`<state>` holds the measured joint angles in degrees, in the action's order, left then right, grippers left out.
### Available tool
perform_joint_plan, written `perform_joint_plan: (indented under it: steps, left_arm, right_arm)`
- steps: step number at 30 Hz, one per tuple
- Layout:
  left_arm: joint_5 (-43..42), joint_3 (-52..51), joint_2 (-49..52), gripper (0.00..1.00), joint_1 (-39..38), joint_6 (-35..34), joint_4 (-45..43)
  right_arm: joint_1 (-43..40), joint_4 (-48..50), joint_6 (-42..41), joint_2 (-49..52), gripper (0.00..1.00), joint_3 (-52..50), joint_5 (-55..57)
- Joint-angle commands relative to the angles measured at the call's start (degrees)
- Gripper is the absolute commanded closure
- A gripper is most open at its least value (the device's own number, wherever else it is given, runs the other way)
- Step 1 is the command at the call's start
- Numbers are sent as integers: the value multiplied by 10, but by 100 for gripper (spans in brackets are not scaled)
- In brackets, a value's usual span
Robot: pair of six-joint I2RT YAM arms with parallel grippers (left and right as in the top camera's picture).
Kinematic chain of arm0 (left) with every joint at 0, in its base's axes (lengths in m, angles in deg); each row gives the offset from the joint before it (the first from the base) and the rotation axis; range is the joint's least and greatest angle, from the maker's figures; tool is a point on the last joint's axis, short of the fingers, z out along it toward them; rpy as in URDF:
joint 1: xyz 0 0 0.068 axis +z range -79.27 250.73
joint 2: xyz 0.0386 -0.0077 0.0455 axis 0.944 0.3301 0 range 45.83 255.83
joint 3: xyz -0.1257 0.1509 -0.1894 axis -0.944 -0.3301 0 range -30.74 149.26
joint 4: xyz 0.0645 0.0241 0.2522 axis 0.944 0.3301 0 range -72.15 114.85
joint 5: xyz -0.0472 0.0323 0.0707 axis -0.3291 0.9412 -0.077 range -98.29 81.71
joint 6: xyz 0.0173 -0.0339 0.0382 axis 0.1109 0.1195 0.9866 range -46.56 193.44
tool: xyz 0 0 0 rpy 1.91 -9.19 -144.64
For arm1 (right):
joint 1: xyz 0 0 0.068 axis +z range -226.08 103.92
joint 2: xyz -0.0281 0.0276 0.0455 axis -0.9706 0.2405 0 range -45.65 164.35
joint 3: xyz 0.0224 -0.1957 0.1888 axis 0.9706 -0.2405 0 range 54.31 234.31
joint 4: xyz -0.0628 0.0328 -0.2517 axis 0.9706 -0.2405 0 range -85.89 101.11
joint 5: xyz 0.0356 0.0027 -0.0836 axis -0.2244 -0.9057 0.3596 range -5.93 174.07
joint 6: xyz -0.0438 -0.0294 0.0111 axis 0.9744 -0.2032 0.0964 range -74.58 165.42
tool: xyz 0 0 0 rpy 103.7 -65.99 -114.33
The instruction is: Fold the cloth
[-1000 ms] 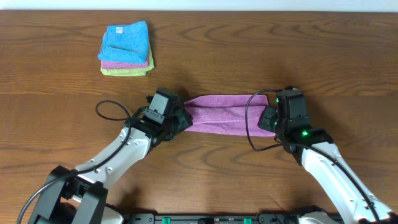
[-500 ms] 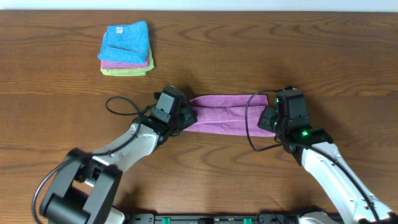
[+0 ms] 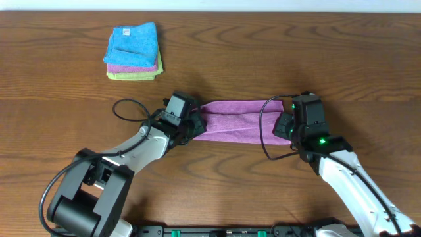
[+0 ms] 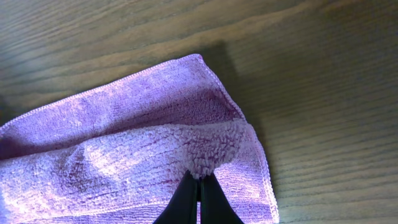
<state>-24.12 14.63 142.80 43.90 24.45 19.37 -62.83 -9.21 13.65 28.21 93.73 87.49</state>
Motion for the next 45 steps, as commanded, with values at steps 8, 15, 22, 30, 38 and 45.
perform_joint_plan:
  steps: [8,15,22,30,38,45]
  left_arm:
    - [13,11,-3,76,-3,9,8]
    - [12,11,-2,92,-3,1,6]
    - [3,12,-3,94,-1,-3,4]
    - [-48,41,-21,94,21,-3,41]
    - [-48,44,-21,94,21,-36,38]
    - [-25,44,-21,94,21,-40,31]
  right_arm:
    - [3,-1,7,-5,99,8,2]
    - [3,-1,7,-5,98,8,2]
    - [3,-1,8,-5,98,8,2]
    - [3,-7,8,-5,99,8,2]
    - [3,13,16,23,98,5,11]
    - [3,52,23,63,98,5,11]
